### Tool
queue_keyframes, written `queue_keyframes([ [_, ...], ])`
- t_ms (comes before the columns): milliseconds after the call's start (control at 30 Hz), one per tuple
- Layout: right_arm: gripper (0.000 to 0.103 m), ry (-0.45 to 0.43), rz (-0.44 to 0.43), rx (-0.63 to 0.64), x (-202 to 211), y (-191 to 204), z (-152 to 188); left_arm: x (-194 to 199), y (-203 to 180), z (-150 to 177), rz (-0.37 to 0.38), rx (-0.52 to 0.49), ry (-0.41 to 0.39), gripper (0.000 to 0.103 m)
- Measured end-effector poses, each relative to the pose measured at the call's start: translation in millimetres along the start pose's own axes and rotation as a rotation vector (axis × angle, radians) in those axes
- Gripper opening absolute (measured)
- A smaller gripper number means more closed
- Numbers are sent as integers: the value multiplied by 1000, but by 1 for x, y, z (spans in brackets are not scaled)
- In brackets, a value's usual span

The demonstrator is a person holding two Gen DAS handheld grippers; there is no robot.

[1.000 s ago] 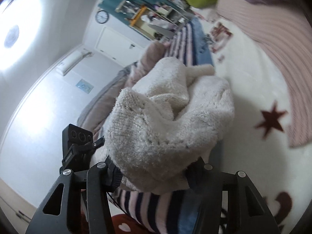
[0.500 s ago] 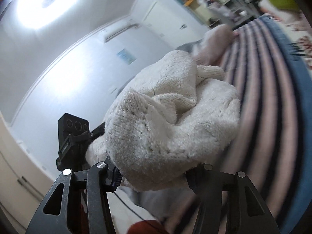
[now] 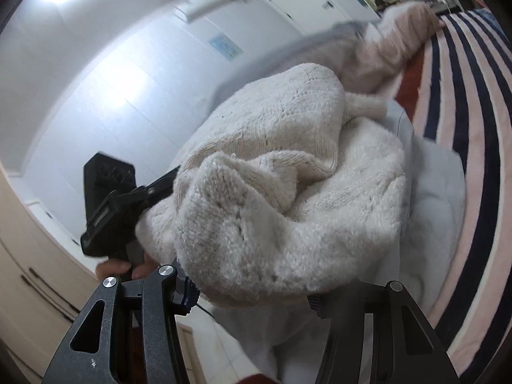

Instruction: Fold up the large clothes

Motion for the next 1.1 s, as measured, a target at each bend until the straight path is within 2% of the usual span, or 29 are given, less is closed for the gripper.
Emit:
queue_keyframes([
  [33,47,15,12,-1,-6,-6,8,-11,17,5,2,26,24,74],
  [100,48,33,10,-9,-12,-14,18,-19,37,12,25,61,27,87],
  [167,48,51,7,-3,-17,-15,25,-24,52,16,-3,67,26,95],
  [300,48,63,33,19,-21,-14,21,-25,51,16,-50,49,42,96],
  [467,56,64,35,15,-13,-13,20,-16,26,16,-92,-5,16,95],
  [600,60,73,27,14,-10,-12,16,-1,11,12,-177,-42,-14,95],
  [833,63,84,48,62,3,-2,11,43,-16,7,-261,-77,-124,95],
  [1033,66,53,69,107,32,4,14,57,-64,18,-338,-164,-182,95],
  [1100,73,37,88,133,48,7,16,63,-86,27,-355,-208,-209,95],
])
Point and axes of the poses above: each gripper's, at about its wrist camera, not at the fingertips, and x roughly against the way its jaws point, y to its left, z to its underside, the point moved 3 cm from there along -x, roughly the way its jaws point, and after that the axes turned 4 degrees about x, right-handed, at the moved point
